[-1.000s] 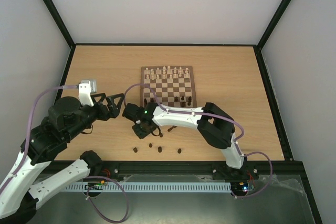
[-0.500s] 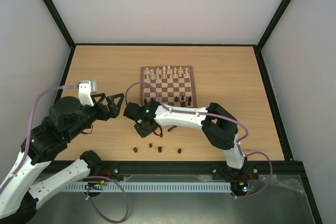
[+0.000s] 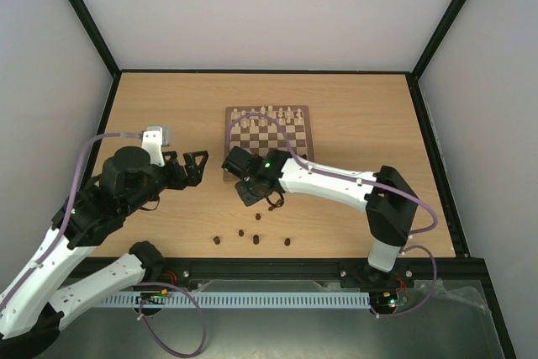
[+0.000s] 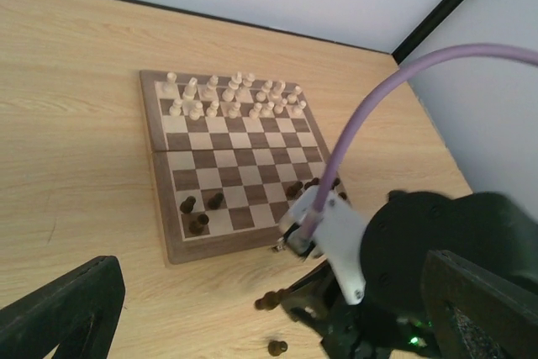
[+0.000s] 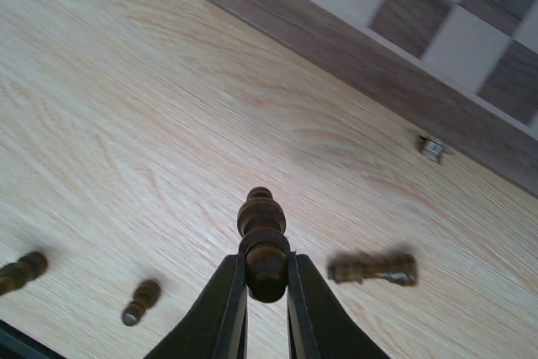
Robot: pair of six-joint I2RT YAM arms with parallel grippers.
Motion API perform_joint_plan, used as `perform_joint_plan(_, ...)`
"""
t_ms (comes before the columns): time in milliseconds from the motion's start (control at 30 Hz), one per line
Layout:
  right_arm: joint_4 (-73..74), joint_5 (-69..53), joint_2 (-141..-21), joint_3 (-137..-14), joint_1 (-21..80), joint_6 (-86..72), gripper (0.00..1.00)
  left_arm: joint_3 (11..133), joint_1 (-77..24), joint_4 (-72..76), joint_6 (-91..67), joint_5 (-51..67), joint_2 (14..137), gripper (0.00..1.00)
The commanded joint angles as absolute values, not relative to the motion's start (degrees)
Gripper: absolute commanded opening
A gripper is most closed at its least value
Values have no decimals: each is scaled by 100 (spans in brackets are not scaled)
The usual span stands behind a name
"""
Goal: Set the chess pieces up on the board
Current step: Pick up the chess piece at the center of the board.
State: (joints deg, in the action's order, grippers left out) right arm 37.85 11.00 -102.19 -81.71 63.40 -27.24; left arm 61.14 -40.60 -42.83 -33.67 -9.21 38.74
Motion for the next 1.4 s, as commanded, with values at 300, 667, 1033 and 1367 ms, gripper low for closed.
perform_joint_plan(300,3127,-644,-7655,-6898,5094,-2553,11,4578,-4061,-2512,-3591,1141,3488,99)
perform_joint_plan(667,1799,-3074,-5973,-6340,4395,-3134,11,3373,-4061,311,-4618,3004,3285,91)
perform_joint_plan(1033,728,-4443,-5768,-6091,4395,-3909,11,3081,-4061,1503,-5327,3297,3084,78)
perform_joint_plan(1367,394,-4549,-5795,-6002,4390,-4070,11,2974,-4061,1792,-5536,3445,3164,47)
